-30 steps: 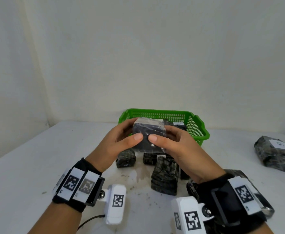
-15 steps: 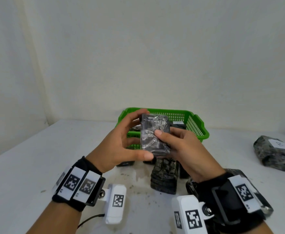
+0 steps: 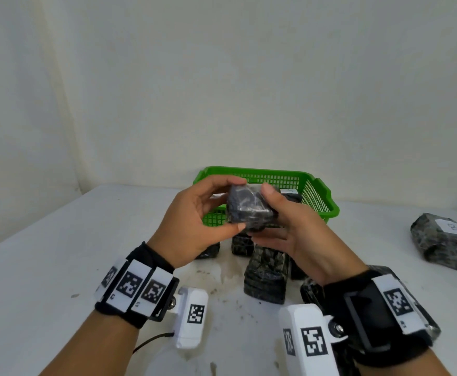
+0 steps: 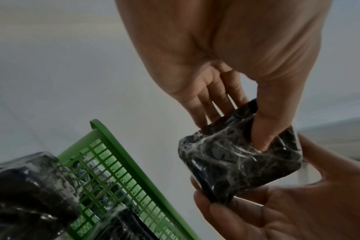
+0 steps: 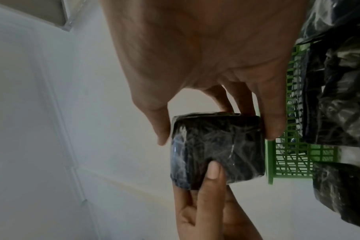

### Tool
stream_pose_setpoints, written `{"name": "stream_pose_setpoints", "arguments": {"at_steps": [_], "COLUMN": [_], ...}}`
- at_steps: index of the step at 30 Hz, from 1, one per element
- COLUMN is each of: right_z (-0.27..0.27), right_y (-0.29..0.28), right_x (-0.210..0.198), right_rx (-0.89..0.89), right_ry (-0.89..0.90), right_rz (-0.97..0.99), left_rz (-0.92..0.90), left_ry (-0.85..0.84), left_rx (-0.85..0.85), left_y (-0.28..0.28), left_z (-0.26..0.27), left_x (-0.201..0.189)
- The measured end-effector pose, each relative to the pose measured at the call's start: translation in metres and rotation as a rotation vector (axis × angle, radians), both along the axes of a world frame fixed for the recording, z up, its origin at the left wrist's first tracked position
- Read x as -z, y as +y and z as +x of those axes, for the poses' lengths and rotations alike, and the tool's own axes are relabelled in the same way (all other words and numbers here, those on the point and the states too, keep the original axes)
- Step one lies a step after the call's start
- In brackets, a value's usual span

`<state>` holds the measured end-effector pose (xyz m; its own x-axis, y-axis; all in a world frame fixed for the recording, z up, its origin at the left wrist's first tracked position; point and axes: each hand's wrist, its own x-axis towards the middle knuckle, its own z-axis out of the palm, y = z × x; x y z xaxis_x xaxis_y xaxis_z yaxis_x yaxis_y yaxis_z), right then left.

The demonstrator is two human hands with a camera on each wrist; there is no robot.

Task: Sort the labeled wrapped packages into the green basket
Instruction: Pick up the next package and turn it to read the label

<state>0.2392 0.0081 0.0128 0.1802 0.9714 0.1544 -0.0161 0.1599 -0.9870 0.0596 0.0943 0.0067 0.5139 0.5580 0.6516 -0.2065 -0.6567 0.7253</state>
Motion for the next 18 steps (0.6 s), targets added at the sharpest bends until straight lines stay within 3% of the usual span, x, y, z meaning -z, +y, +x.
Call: {"name": "stream_pose_setpoints", "arguments": {"at_steps": [4, 7, 10, 15, 18], "right_z": [0.0019, 0.0031, 0.0032, 0.0009, 0.0010], "right_y": [0.0019, 0.0031, 0.0075, 0.0067, 0.0051], "right_x": [0.0023, 0.0034, 0.0064, 0.0055, 0.0043], "right_rx": [0.005, 0.030, 0.052, 0.006, 0.032], "right_ry": [0.044, 0.063, 0.071, 0.022, 0.026], "right_rz": [0.048, 0.079, 0.093, 0.095, 0.138], "left_rz": [0.005, -0.124, -0.248, -0.249, -0.274], "left_ry": [0.102, 0.177, 0.155, 0.090, 0.087], "left_rx": [0.009, 0.003, 0.020, -0.040, 0.006], "left_y": [0.0011, 0.0017, 0.0033, 0.0075, 0.0062], "left_z": [-0.0027, -0.0025, 0.0004, 0.0012, 0.0005], "left_x": [0.0011, 0.0043, 0.0054, 0.0046, 0.0055]}}
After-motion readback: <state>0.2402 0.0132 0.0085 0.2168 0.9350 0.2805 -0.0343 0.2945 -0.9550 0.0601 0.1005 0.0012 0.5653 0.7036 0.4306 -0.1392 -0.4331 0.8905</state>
